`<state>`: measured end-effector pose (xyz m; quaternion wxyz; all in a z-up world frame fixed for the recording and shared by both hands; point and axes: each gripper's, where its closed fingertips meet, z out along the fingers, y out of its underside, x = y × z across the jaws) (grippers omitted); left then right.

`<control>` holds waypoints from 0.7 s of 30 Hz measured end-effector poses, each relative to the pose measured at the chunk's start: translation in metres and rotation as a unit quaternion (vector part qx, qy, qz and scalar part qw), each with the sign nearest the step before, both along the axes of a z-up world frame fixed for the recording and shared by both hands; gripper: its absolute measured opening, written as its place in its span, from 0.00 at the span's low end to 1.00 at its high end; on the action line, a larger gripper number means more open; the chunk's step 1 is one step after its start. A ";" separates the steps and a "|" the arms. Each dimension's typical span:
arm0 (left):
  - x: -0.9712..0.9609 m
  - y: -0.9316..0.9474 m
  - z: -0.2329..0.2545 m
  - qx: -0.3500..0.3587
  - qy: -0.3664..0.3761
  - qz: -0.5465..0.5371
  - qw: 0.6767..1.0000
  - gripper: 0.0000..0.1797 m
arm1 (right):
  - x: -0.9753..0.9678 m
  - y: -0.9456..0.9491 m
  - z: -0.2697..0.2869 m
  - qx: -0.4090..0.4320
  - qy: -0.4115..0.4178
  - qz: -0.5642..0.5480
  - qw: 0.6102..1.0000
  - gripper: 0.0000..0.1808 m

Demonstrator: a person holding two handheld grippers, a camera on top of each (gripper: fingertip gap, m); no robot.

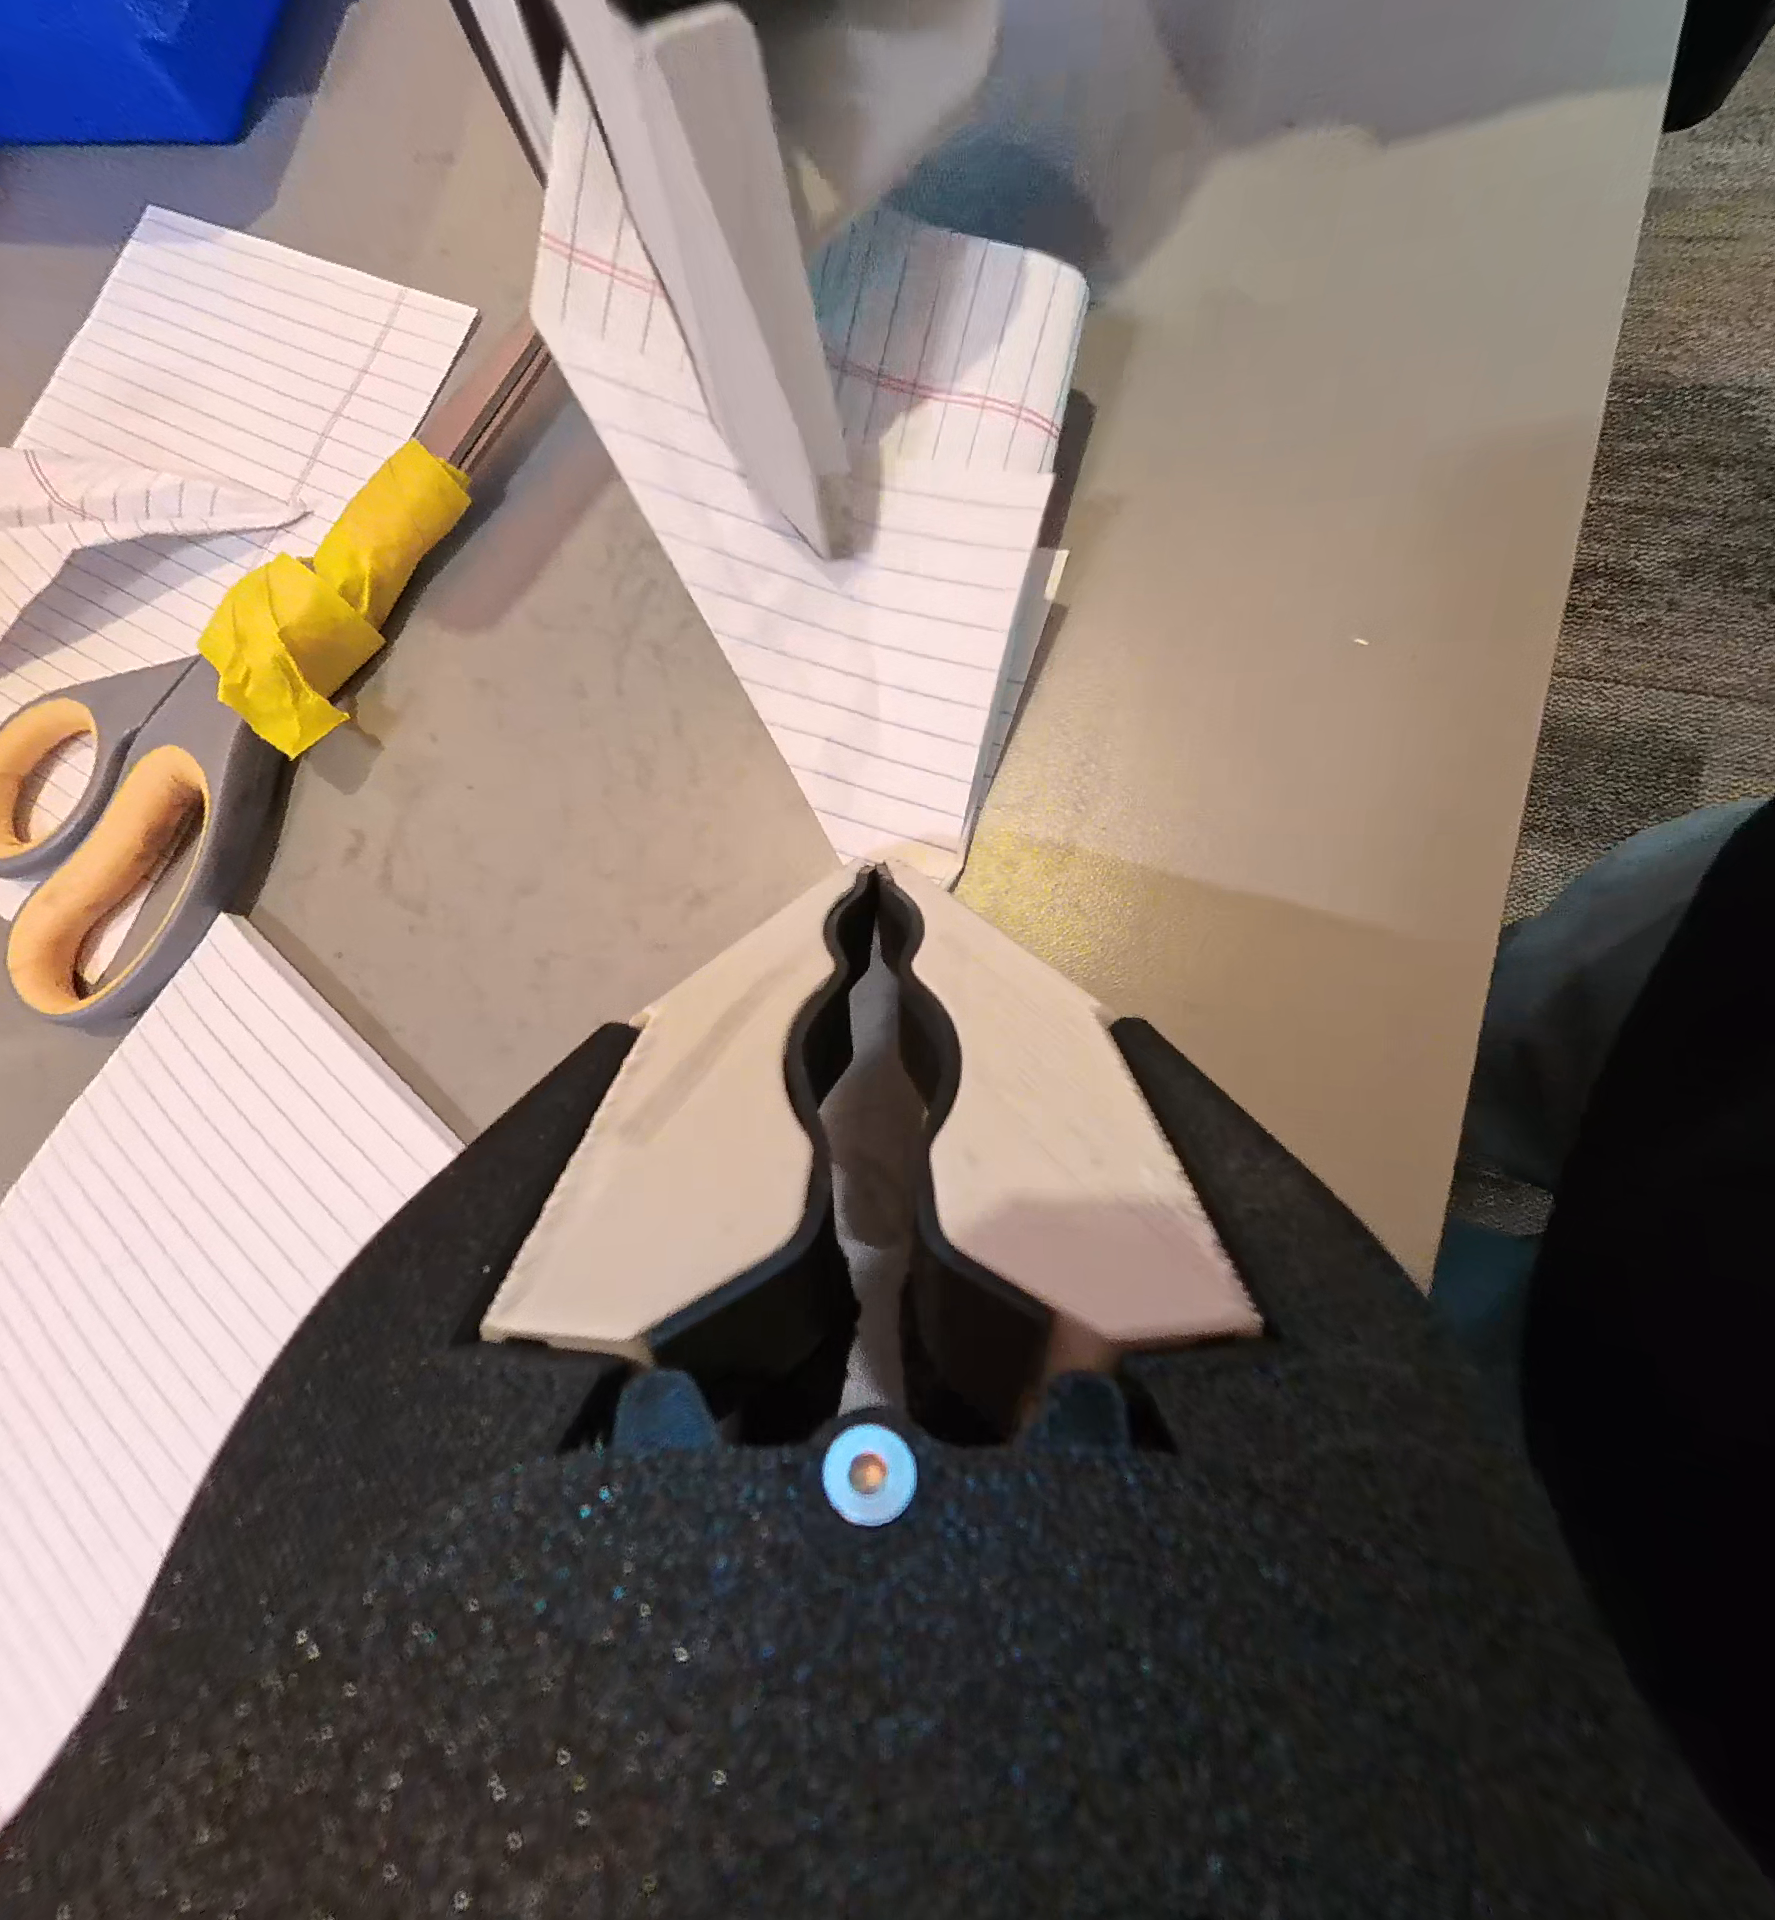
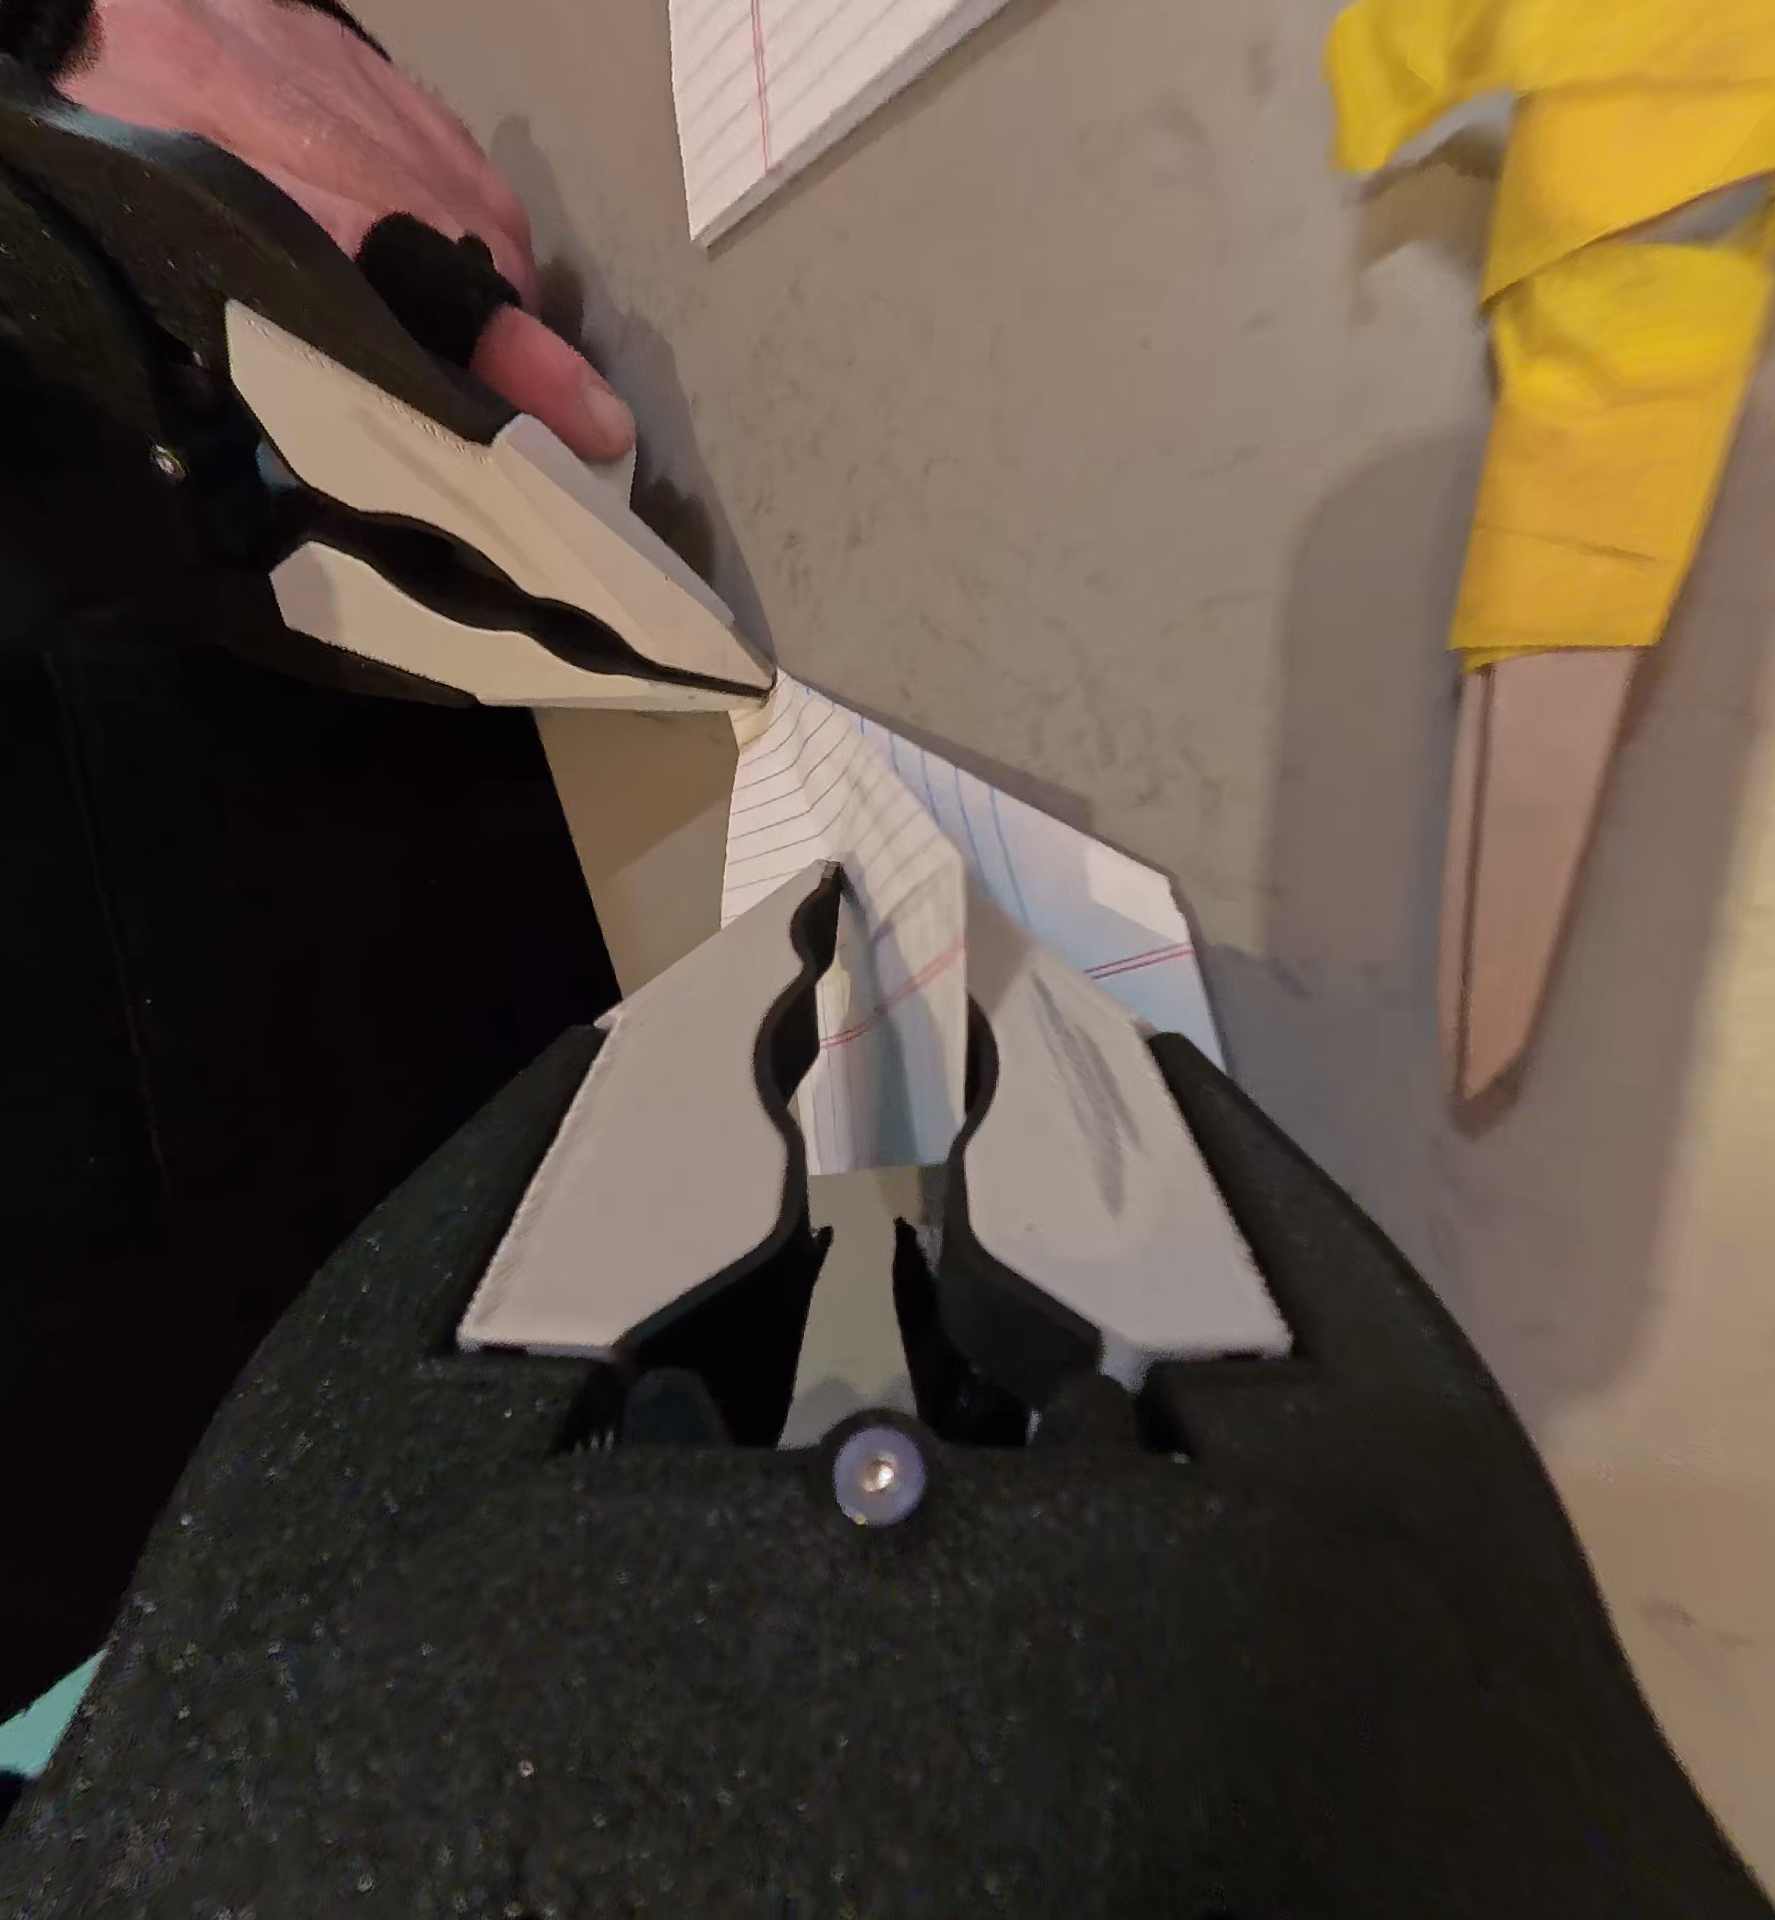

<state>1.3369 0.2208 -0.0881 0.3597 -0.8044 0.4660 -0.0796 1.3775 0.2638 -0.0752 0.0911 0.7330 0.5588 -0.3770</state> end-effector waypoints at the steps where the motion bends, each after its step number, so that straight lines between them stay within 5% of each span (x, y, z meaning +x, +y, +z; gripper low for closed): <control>1: 0.000 0.000 0.000 -0.001 0.000 0.000 1.000 0.00 | -0.001 0.003 0.005 0.010 0.007 -0.008 1.000 0.08; 3: 0.000 -0.002 0.001 0.000 0.008 -0.006 1.000 0.00 | -0.001 0.011 0.012 0.031 0.017 -0.024 0.999 0.02; 8: 0.000 -0.002 0.000 -0.010 0.014 -0.012 1.000 0.00 | 0.020 0.051 0.006 0.163 -0.040 -0.091 0.982 0.06; 14: 0.000 -0.002 0.000 -0.006 0.027 -0.016 0.999 0.00 | -0.020 0.006 0.064 0.281 0.114 -0.073 0.950 0.00; 21: 0.001 -0.002 0.000 0.000 0.034 -0.020 0.999 0.00 | -0.031 -0.026 -0.004 0.431 0.114 -0.022 0.895 0.00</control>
